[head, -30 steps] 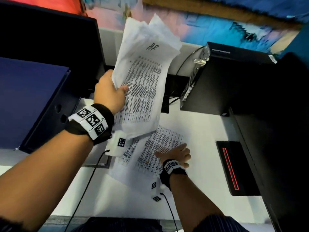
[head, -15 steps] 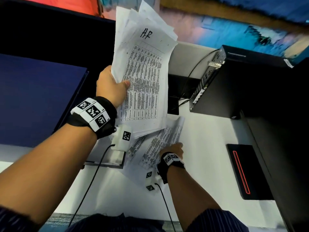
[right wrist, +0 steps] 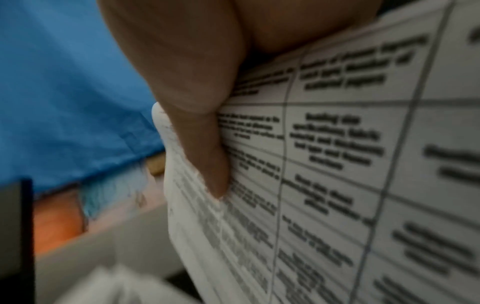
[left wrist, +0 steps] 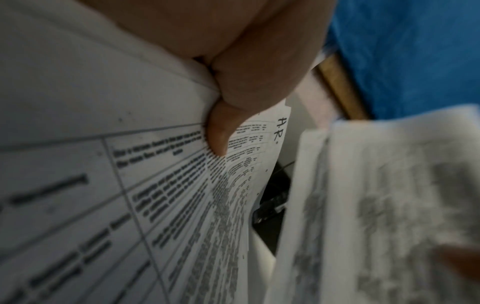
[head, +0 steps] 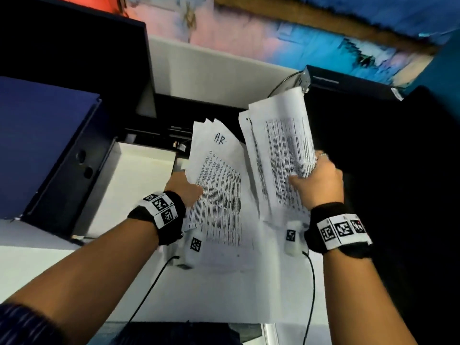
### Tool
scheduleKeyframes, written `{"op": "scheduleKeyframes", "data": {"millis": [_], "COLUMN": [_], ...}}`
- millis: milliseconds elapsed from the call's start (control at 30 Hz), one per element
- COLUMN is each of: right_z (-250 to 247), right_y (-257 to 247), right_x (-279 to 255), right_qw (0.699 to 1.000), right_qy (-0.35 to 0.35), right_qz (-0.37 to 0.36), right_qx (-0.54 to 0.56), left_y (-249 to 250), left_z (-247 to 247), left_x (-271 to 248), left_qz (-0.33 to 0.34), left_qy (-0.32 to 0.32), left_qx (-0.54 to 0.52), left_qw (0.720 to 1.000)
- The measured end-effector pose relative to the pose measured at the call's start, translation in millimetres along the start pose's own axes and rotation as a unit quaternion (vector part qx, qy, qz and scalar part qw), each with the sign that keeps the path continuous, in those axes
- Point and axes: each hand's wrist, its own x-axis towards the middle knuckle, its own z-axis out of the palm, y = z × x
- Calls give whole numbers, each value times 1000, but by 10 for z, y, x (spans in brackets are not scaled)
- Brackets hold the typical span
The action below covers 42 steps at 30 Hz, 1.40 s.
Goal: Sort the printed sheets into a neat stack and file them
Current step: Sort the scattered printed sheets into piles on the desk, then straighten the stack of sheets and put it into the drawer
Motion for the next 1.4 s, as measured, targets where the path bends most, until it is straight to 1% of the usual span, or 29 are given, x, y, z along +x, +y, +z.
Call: {"op": "scheduleKeyframes", "data": {"millis": [67, 133, 200, 233, 267, 300, 333, 400, 433, 500, 567, 633, 667, 700, 767, 800, 833, 900, 933, 1033, 1067, 1167, 1200, 1233, 1300, 1333, 1400], "right_z": [-297, -442, -398, -304, -173, -16, 191, 640, 860, 1219, 1399, 1459, 1503, 1528, 1664, 1719, 1718, 1694, 1694, 1739, 1761, 1701, 1716, 1736, 1811, 1819, 1807], "right_y": [-49, -39, 61, 152, 267, 367, 496, 728, 816, 955, 1036, 1076, 1085, 1059, 1047, 1054, 1048, 1074, 1088, 1060, 1063, 1038, 1023, 990, 926, 915, 974], "right_x": [9, 25, 79, 115, 162, 193, 228, 262, 251, 235, 248, 241, 221, 174, 93, 76, 77, 103, 95, 21, 43, 247, 302, 324, 336, 359, 464], "right_qw": [998, 988, 966, 952, 945, 943, 946, 943, 938, 936, 949, 963, 963, 961, 955, 952, 952, 953, 952, 948, 948, 963, 966, 966, 958, 954, 956], "right_qy": [-3, -17, -49, -72, -100, -131, -160, -217, -241, -272, -245, -192, -188, -202, -249, -255, -246, -213, -215, -257, -257, -196, -191, -205, -249, -253, -229], "right_qz": [-46, -69, -67, -54, -30, 0, 39, 121, 149, 164, 171, 185, 192, 188, 162, 162, 176, 214, 217, 184, 182, 177, 165, 136, 81, 79, 103], "right_qx": [47, 137, 246, 291, 311, 306, 278, 222, 200, 151, 102, 24, -8, -20, 15, 39, 49, 24, 13, 48, 55, 54, 63, 80, 117, 139, 152], "left_y": [-94, -196, -254, -279, -294, -313, -329, -377, -398, -403, -425, -419, -395, -389, -383, -380, -390, -453, -463, -412, -368, -250, -212, -213, -204, -198, -217], "left_z": [219, 401, 530, 573, 609, 631, 648, 684, 697, 705, 699, 718, 749, 804, 922, 939, 933, 880, 861, 921, 926, 860, 840, 860, 922, 941, 928], "left_x": [-29, -39, -42, -40, -39, -42, -50, -40, -34, -22, -18, -35, -53, -57, -38, -46, -30, 38, 41, 8, -1, 97, 123, 169, 224, 242, 278], "left_qz": [-28, -47, -48, -43, -46, -56, -72, -124, -150, -168, -173, -181, -184, -182, -174, -171, -167, -177, -179, -165, -167, -158, -155, -142, -116, -101, -77], "left_qy": [-33, -47, -58, -61, -66, -72, -76, -73, -70, -56, -39, -25, -31, -35, -44, -54, -57, -35, -36, -71, -76, -35, -26, -29, -56, -57, -34], "left_qx": [2, 16, 25, 19, 10, -4, -18, -59, -82, -106, -116, -112, -102, -95, -90, -88, -85, -84, -75, -69, -62, -65, -65, -54, -16, -1, -25], "left_qw": [999, 998, 997, 997, 997, 996, 994, 988, 983, 978, 977, 977, 977, 978, 980, 980, 981, 980, 980, 981, 981, 985, 985, 988, 992, 993, 996]}}
